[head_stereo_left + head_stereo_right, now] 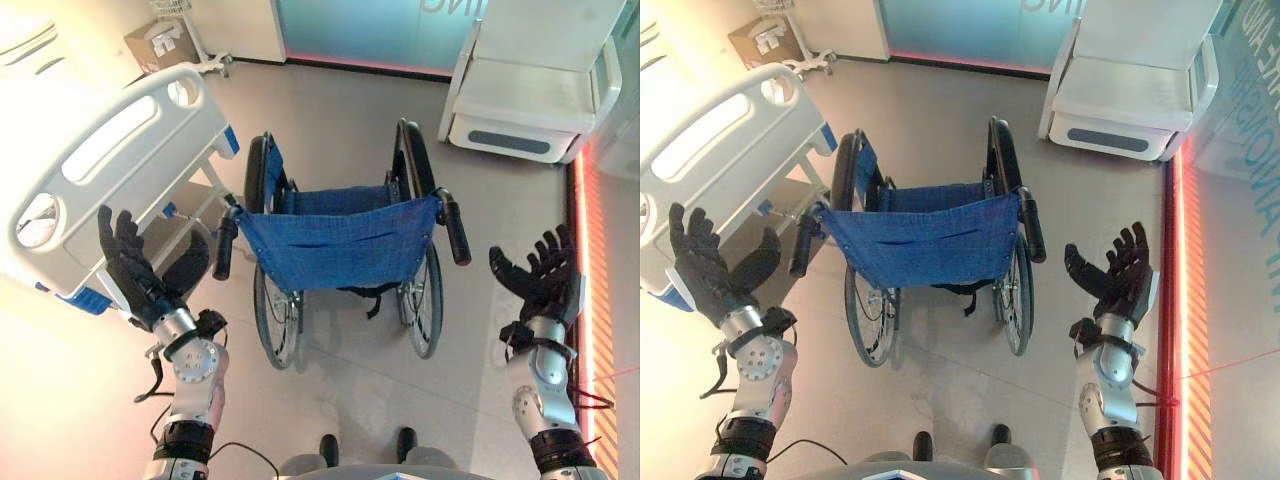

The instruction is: Push the wheelchair next to the bed

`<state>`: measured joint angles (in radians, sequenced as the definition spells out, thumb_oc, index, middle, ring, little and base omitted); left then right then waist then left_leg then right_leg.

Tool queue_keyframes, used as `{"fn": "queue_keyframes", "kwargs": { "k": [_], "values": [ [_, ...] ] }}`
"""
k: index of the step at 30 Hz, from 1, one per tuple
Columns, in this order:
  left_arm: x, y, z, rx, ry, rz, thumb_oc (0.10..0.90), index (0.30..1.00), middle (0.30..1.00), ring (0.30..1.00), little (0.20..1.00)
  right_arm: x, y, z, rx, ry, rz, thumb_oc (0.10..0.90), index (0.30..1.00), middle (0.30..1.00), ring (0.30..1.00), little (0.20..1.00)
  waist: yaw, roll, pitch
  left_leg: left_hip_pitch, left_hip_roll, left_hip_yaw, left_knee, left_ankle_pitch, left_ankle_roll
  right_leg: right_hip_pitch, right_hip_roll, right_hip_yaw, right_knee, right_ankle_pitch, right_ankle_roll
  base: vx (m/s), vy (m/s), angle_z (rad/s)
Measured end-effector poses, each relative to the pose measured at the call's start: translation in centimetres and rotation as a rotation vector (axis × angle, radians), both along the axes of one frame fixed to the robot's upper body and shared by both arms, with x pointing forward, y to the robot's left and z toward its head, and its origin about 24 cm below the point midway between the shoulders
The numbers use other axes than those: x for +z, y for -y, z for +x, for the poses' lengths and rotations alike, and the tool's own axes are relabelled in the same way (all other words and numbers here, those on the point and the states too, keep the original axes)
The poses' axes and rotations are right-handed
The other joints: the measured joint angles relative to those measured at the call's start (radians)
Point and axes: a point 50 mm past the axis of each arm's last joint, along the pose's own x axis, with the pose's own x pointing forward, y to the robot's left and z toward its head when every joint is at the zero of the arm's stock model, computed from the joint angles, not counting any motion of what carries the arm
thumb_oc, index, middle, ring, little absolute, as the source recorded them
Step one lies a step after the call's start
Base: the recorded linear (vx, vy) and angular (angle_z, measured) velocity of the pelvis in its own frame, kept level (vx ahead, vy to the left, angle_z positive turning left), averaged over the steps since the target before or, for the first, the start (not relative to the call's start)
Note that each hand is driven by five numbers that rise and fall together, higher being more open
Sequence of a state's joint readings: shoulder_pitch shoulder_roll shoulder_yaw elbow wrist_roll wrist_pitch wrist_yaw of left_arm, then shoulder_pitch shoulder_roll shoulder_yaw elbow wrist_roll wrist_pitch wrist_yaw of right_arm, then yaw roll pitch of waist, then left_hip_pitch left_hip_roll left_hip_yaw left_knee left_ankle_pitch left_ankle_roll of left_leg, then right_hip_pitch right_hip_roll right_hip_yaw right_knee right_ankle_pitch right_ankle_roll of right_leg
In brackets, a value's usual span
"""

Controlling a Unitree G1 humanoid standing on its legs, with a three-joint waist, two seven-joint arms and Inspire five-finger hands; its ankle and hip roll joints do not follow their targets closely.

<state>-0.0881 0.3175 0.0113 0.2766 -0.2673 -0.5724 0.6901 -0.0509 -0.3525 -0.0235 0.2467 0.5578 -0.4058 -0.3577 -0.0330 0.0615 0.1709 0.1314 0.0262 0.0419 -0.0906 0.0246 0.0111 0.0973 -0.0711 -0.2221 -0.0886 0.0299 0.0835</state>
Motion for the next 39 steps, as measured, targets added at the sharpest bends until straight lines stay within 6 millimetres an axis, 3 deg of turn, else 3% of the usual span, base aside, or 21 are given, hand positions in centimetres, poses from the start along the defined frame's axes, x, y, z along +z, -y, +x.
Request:
{"fn": "queue_keyframes", "kwargs": {
  "k": [7, 12, 21, 26, 31, 39],
  "values": [
    [2.9, 0.9, 1.8, -0.040, 0.104, 0.044, 0.800, 0.900, 0.900, 0.900, 0.900, 4.1, -1.2, 2.3, 0.036, 0.166, -0.005, 0.800, 0.900, 0.900, 0.900, 0.900, -0.001, 0.000, 0.000, 0.001, 0.000, 0.000, 0.000, 0.000, 0.000, 0.001, 0.001, 0.001, 0.000, 0.000, 0.000, 0.00, 0.000, 0.00],
    [3.6, 1.0, 2.6, -0.100, 0.065, 0.101, 0.800, 0.900, 0.900, 0.900, 0.900, 5.1, -1.9, 3.1, 0.080, 0.186, -0.046, 0.800, 0.900, 0.900, 0.900, 0.900, 0.003, 0.001, 0.000, 0.001, -0.001, -0.003, 0.000, 0.000, 0.000, 0.002, 0.001, 0.002, 0.000, 0.000, 0.000, 0.00, 0.000, 0.00],
    [1.5, 2.4, 3.7, -0.254, -0.188, 0.216, 0.800, 0.900, 0.900, 0.900, 0.900, 3.7, -3.4, 3.8, 0.215, 0.002, -0.190, 0.800, 0.900, 0.900, 0.900, 0.900, 0.011, 0.000, 0.000, 0.002, -0.004, -0.003, 0.000, 0.000, 0.000, 0.002, 0.002, 0.006, 0.000, 0.001, 0.002, 0.00, 0.000, 0.00],
    [-0.8, 1.5, 3.7, -0.224, -0.354, 0.228, 0.800, 0.900, 0.900, 0.900, 0.900, 2.9, -3.5, 4.0, 0.290, -0.105, -0.261, 0.800, 0.900, 0.900, 0.900, 0.900, 0.012, -0.001, 0.001, 0.002, -0.003, -0.003, 0.000, 0.000, 0.000, 0.003, 0.003, 0.017, 0.000, 0.001, 0.002, 0.00, 0.000, 0.00],
    [-1.8, 0.7, 3.7, -0.211, -0.444, 0.242, 0.800, 0.900, 0.900, 0.900, 0.900, 3.6, -3.8, 4.5, 0.299, -0.081, -0.269, 0.800, 0.900, 0.900, 0.900, 0.900, 0.015, -0.003, 0.002, 0.004, -0.004, -0.003, 0.000, 0.000, 0.000, 0.005, 0.003, 0.017, 0.000, 0.002, 0.003, 0.00, 0.000, 0.00],
    [-1.3, 0.8, 6.2, -0.268, -0.532, 0.350, 0.800, 0.900, 0.900, 0.900, 0.900, 5.9, -5.8, 7.2, 0.360, -0.080, -0.369, 0.800, 0.900, 0.900, 0.900, 0.900, 0.020, -0.010, 0.006, 0.018, -0.005, -0.005, 0.000, 0.001, 0.000, 0.020, 0.003, 0.016, 0.000, 0.002, 0.003, 0.00, 0.000, 0.00]
  ]
}}
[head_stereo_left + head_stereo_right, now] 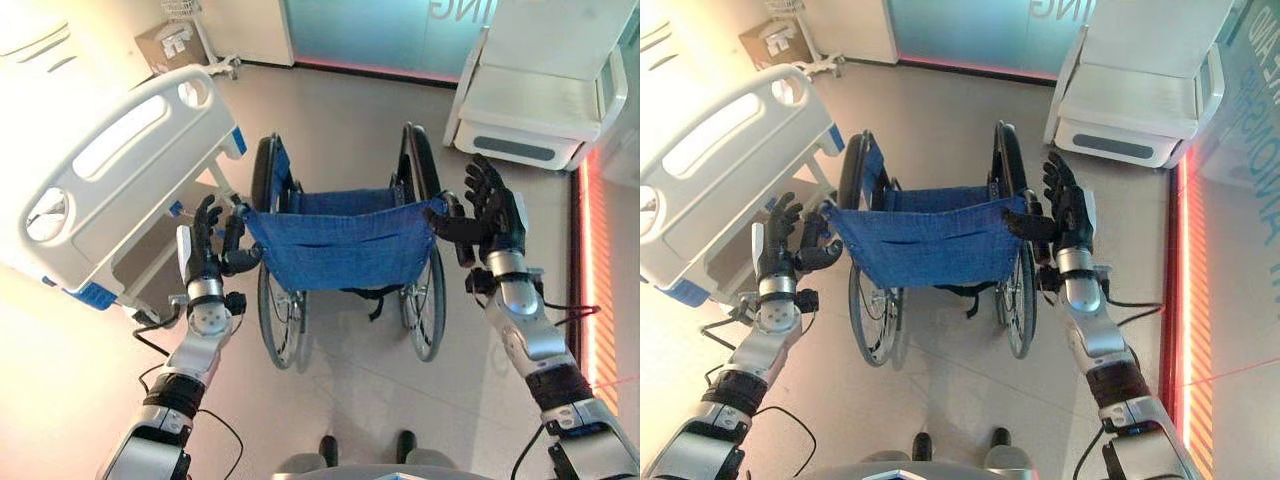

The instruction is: Push the wheelchair next to the bed

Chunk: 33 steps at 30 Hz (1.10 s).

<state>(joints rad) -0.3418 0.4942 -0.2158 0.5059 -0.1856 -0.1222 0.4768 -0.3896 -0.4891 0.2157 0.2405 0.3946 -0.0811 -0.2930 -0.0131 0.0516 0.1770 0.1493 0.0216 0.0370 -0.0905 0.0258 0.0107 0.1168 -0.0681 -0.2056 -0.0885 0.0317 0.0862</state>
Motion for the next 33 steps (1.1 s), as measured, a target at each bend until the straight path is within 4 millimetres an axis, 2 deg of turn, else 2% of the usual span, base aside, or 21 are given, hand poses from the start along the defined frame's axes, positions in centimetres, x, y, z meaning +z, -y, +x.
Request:
{"fn": "queue_keyframes", "kwargs": {
  "k": [16, 24, 33],
  "values": [
    [2.3, -0.6, 3.1, -0.094, -0.133, 0.185, 0.800, 0.900, 0.900, 0.900, 0.900, 0.6, -0.3, 3.2, -0.002, -0.238, -0.176, 0.800, 0.900, 0.900, 0.900, 0.900, -0.003, -0.012, 0.007, 0.000, -0.003, -0.003, 0.000, 0.000, 0.000, 0.003, 0.000, 0.000, 0.000, 0.000, 0.000, 0.00, 0.000, 0.00],
    [2.8, -0.4, 3.6, -0.111, -0.160, 0.184, 0.800, 0.900, 0.900, 0.900, 0.900, -0.4, 0.7, 3.4, -0.014, -0.371, -0.276, 0.800, 0.900, 0.900, 0.900, 0.900, -0.001, -0.016, 0.010, -0.001, -0.005, -0.002, 0.000, 0.000, 0.000, 0.003, -0.001, 0.000, 0.000, 0.000, 0.000, 0.00, 0.000, 0.00],
    [3.6, -0.4, 4.1, -0.102, -0.159, 0.190, 0.800, 0.900, 0.900, 0.900, 0.900, 0.5, 0.5, 4.0, -0.016, -0.383, -0.358, 0.800, 0.900, 0.900, 0.900, 0.900, 0.000, -0.022, 0.030, 0.000, -0.005, -0.002, 0.000, 0.002, -0.002, 0.003, 0.000, 0.002, 0.000, 0.000, 0.000, 0.00, 0.000, 0.00]
  ]
}}
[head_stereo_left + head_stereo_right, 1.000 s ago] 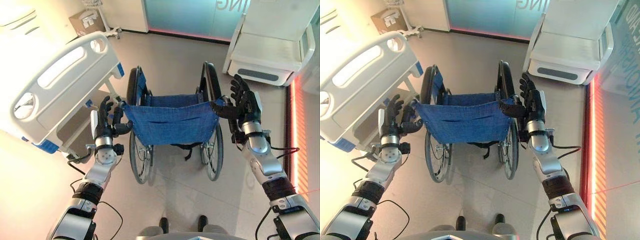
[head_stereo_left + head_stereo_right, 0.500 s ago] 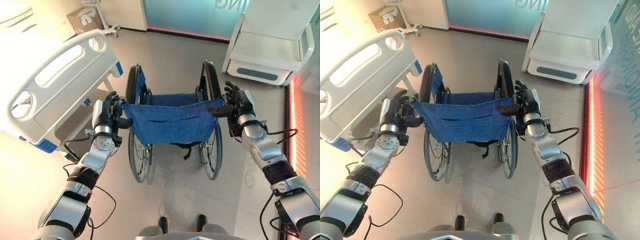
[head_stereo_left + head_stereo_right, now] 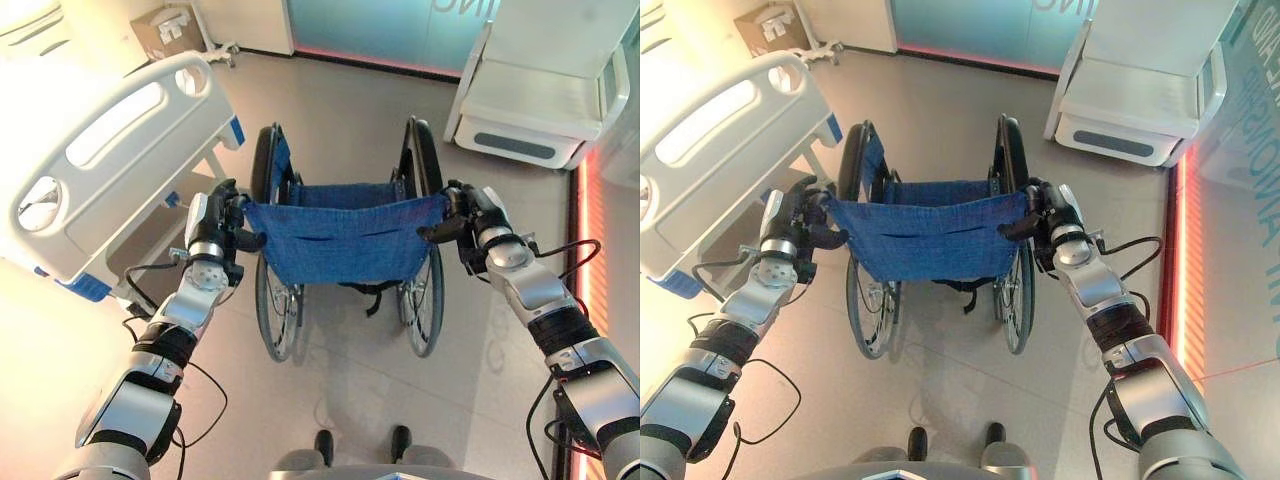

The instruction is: Push the wheelchair next to the bed

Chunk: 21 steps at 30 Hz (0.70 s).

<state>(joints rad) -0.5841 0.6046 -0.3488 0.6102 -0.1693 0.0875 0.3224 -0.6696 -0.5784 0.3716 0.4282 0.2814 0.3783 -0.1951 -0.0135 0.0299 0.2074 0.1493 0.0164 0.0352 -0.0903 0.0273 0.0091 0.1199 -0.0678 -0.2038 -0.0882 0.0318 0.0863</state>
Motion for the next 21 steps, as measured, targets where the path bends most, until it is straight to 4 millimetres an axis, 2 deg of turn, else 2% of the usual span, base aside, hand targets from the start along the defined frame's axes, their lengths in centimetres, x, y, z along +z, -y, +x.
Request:
{"fn": "queue_keyframes", "kwargs": {
  "k": [11, 21],
  "values": [
    [0.5, 0.3, 0.4, 0.048, 0.000, 0.085, 0.800, 0.900, 0.900, 0.900, 0.900, 0.4, -0.1, 0.2, 0.000, 0.003, -0.007, 0.800, 0.900, 0.900, 0.900, 0.900, 0.000, -0.002, 0.002, -0.005, 0.000, -0.001, 0.000, 0.000, 0.000, -0.004, 0.000, -0.001, 0.000, 0.000, 0.000, 0.00, 0.000, 0.00],
    [0.7, 1.0, 0.3, 0.127, 0.010, 0.123, 0.800, 0.900, 0.900, 0.900, 0.900, 0.8, -0.3, 0.1, 0.005, 0.005, -0.090, 0.800, 0.900, 0.900, 0.900, 0.900, 0.000, -0.001, 0.004, -0.009, 0.000, -0.005, 0.000, 0.000, 0.000, -0.005, 0.001, -0.004, 0.000, 0.000, 0.000, -0.02, -0.024, 0.01]
  ]
}}
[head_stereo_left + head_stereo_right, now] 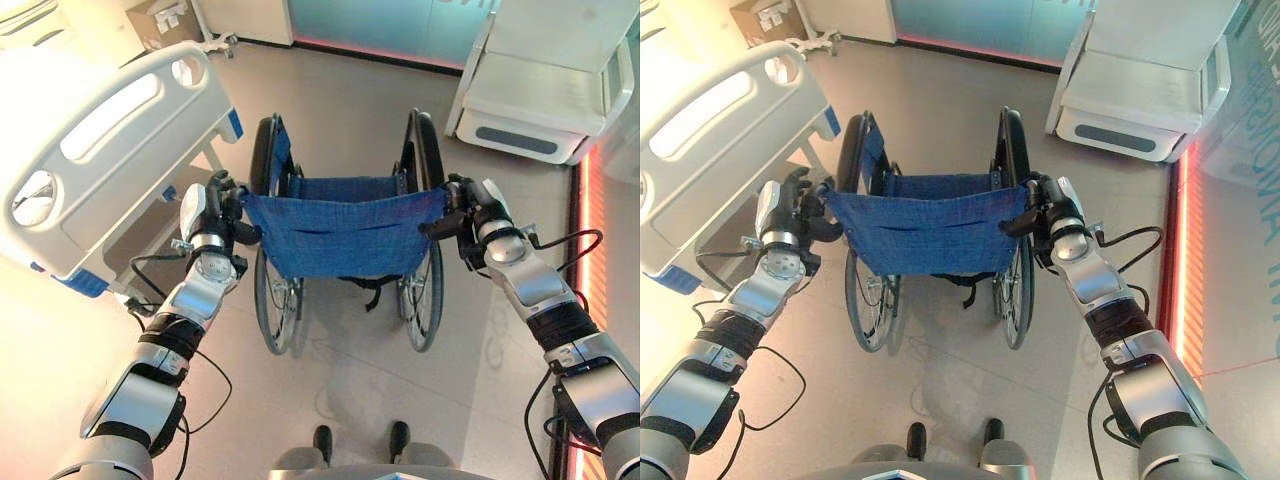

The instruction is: Push the wheelchair next to the bed

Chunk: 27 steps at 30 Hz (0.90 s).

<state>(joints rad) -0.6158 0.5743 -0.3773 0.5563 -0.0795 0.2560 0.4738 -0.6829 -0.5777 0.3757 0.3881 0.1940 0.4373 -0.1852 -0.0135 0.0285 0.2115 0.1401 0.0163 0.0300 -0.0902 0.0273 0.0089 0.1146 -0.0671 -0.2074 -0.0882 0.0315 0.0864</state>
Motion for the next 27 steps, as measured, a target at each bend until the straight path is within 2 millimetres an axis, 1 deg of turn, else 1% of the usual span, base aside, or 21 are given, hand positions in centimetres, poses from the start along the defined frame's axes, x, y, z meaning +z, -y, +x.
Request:
{"fn": "queue_keyframes", "kwargs": {
  "k": [6, 13, 19, 27],
  "values": [
    [0.5, 0.5, 0.0, 0.026, 0.033, 0.065, 0.800, 0.900, 0.900, 0.900, 0.900, 0.8, -0.1, -0.1, 0.001, 0.028, -0.038, 0.800, 0.900, 0.900, 0.900, 0.900, 0.000, 0.001, 0.021, -0.001, 0.000, -0.002, 0.000, 0.001, -0.002, 0.000, 0.001, -0.002, 0.000, 0.000, 0.000, -0.03, -0.027, 0.01],
    [0.6, 0.6, -0.1, 0.041, 0.004, 0.066, 0.800, 0.900, 0.900, 0.900, 0.900, 1.1, -0.2, -0.3, -0.007, 0.032, -0.102, 0.800, 0.900, 0.900, 0.900, 0.900, -0.001, 0.004, 0.023, -0.002, 0.000, -0.003, 0.000, 0.001, -0.002, 0.000, 0.001, -0.002, 0.000, 0.000, 0.000, -0.01, 0.002, 0.00],
    [0.8, 0.3, -0.1, 0.037, -0.061, 0.062, 0.800, 0.900, 0.900, 0.900, 0.900, 1.5, -0.5, -0.5, 0.014, 0.009, -0.164, 0.800, 0.900, 0.900, 0.900, 0.900, -0.004, 0.009, 0.025, -0.002, 0.000, -0.002, 0.000, 0.001, -0.002, 0.000, 0.001, -0.001, 0.000, 0.000, 0.000, 0.00, 0.000, 0.00],
    [1.1, 0.1, 0.3, 0.024, -0.189, 0.181, 0.800, 0.900, 0.900, 0.900, 0.900, 1.8, -0.8, -0.6, 0.051, -0.014, -0.200, 0.800, 0.900, 0.900, 0.900, 0.900, -0.014, 0.011, 0.026, -0.005, 0.000, -0.001, 0.005, 0.001, -0.002, -0.001, 0.001, 0.000, 0.000, 0.000, 0.000, 0.00, 0.000, 0.00]
  ]
}}
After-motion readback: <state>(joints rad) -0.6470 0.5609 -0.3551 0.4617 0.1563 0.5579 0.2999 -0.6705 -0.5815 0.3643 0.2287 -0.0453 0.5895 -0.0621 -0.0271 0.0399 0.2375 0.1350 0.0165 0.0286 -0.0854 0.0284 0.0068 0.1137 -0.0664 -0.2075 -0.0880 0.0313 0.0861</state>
